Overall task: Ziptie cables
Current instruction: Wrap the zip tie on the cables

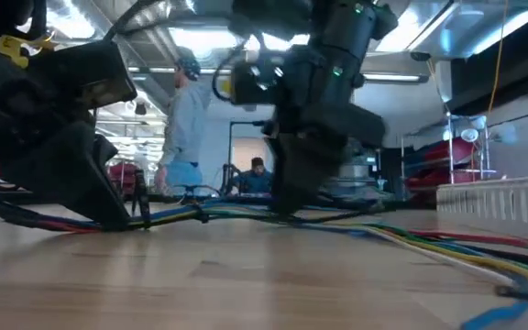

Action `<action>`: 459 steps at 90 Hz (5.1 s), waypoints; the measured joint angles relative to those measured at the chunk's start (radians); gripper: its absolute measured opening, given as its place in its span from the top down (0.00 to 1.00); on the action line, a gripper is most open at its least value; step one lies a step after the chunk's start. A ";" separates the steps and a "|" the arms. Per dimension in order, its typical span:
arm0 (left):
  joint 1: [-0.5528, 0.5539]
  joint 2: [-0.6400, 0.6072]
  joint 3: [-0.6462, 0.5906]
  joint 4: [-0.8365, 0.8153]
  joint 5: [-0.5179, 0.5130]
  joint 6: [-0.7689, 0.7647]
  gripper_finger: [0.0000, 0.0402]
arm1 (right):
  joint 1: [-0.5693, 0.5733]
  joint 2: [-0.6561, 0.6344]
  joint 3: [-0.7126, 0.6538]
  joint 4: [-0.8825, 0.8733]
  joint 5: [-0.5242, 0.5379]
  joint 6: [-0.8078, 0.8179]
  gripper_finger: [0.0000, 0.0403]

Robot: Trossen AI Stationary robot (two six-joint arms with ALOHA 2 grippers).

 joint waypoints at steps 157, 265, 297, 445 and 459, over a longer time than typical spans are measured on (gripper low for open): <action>0.033 -0.519 -0.202 -0.245 0.047 -0.285 0.60 | -0.052 0.002 0.004 0.213 -0.061 -0.028 0.67; 0.073 -0.593 -0.201 -0.253 0.052 -0.194 0.60 | -0.169 0.004 0.064 0.313 -0.250 0.216 0.42; 0.013 -0.592 -0.293 -0.063 0.015 -0.337 0.60 | -0.179 0.004 0.063 0.237 -0.291 0.212 0.50; 0.231 -0.277 -0.425 0.560 -0.001 -0.172 0.89 | -0.188 0.027 0.009 0.359 -0.347 0.150 0.52; 0.231 -0.282 -0.392 0.562 -0.014 -0.012 0.99 | -0.187 0.027 0.009 0.356 -0.477 0.146 0.57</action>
